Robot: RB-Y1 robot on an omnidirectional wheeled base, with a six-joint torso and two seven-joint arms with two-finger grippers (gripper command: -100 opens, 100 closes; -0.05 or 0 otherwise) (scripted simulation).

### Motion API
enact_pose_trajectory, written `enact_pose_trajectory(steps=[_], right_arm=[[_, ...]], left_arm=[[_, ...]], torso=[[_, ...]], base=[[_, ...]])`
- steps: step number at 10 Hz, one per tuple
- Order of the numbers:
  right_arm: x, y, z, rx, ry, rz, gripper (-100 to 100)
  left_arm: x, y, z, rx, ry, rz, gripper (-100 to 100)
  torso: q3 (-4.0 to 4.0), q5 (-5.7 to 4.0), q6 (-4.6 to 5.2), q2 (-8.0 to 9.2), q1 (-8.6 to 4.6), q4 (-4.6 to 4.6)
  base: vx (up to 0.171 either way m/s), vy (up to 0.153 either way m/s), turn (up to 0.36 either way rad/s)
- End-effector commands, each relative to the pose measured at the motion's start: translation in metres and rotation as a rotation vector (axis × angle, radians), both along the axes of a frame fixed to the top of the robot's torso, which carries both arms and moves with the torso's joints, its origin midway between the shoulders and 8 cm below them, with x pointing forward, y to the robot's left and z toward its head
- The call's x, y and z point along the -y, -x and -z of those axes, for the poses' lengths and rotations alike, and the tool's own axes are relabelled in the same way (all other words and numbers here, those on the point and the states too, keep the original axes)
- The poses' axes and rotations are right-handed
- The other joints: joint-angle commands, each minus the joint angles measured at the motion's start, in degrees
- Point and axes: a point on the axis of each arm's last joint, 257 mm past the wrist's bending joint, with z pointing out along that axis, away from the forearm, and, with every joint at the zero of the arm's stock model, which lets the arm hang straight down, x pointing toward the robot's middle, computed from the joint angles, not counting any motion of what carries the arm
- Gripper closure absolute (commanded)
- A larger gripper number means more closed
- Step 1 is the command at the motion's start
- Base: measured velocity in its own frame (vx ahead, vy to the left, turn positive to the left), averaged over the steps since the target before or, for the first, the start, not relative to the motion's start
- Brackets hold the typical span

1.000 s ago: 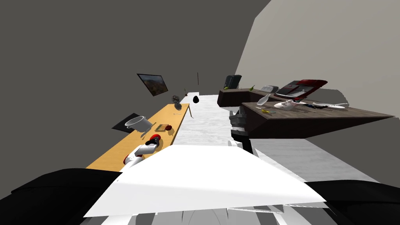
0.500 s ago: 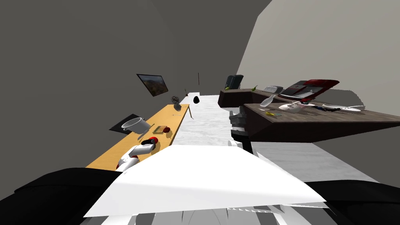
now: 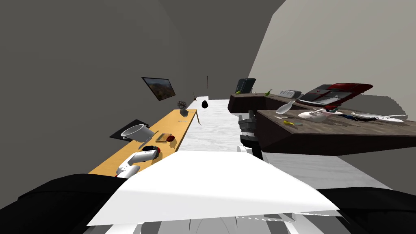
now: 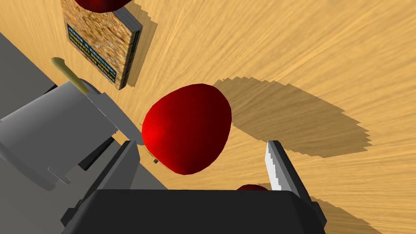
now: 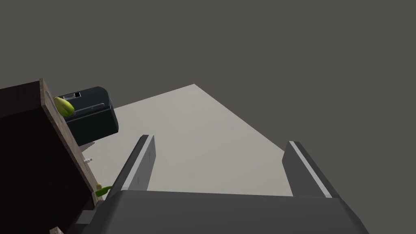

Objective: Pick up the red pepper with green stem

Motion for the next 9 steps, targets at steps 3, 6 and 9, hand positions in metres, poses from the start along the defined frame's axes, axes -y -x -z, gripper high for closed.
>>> enact_pose_trajectory(steps=[3,6,9], right_arm=[[0.000,0.000,0.000,0.000,0.000,0.000,0],[0.000,0.000,0.000,0.000,0.000,0.000,0],[0.000,0.000,0.000,0.000,0.000,0.000,0]], left_arm=[[0.000,0.020,-0.002,-0.029,0.046,-0.061,-100],[0.006,0.032,0.000,-0.044,0.092,-0.095,-100],[0.015,0.041,0.005,-0.053,0.138,-0.114,-100]], torso=[[-0.06,0.01,-0.01,-0.12,0.01,-0.02],[-0.21,0.02,0.01,-0.37,0.05,-0.08],[-0.13,0.03,0.01,-0.22,0.13,-0.05]], base=[[0.197,-0.023,0.063],[0.243,-0.023,0.067],[0.199,-0.005,0.059]])
